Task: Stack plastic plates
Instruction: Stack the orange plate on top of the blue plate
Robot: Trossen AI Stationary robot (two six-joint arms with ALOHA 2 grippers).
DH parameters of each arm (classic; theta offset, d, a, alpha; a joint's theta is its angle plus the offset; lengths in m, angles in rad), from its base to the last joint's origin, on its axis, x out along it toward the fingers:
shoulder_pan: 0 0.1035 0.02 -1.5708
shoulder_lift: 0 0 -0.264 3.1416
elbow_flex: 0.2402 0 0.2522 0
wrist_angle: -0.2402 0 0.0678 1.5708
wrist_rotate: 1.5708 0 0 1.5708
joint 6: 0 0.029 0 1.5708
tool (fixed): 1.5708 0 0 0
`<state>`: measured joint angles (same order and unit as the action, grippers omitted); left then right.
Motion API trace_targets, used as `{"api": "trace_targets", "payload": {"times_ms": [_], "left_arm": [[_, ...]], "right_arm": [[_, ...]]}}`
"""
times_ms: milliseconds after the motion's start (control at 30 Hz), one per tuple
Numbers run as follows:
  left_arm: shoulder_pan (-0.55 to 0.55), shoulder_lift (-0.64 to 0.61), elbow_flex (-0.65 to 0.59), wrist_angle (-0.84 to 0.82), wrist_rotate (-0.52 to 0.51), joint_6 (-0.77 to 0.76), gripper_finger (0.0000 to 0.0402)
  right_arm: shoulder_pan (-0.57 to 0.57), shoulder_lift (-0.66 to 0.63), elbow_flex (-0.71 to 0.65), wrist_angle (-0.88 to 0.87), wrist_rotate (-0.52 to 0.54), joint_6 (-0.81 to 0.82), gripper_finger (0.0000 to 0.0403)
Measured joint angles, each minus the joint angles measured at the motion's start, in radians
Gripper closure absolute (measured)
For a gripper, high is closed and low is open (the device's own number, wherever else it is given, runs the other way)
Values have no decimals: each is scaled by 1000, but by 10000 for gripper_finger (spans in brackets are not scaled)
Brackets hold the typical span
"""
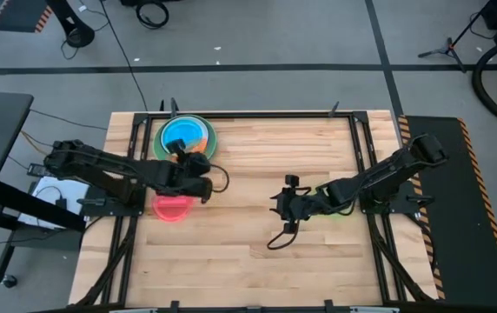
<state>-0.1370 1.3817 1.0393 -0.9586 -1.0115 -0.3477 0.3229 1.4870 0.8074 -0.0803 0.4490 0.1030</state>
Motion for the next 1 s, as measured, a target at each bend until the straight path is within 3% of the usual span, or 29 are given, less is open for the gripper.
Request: {"api": "trace_targets", "payload": {"times_ms": [133, 367, 533, 700, 1000], "left_arm": [[110, 19, -53, 54, -37, 33, 389], [305, 19, -318, 442, 15, 246, 389], [386, 19, -392, 617, 25, 391, 389], [437, 19, -441, 792, 103, 483, 389], [503, 19, -449, 807, 109, 525, 375]], "right_arm": [[-2, -28, 1, -2, -1, 0, 234], [32, -76, 1, -78, 0, 11, 234], [49, -80, 0, -89, -5, 29, 234], [47, -80, 0, -76, -4, 27, 234], [46, -80, 0, -80, -15, 23, 231]]}}
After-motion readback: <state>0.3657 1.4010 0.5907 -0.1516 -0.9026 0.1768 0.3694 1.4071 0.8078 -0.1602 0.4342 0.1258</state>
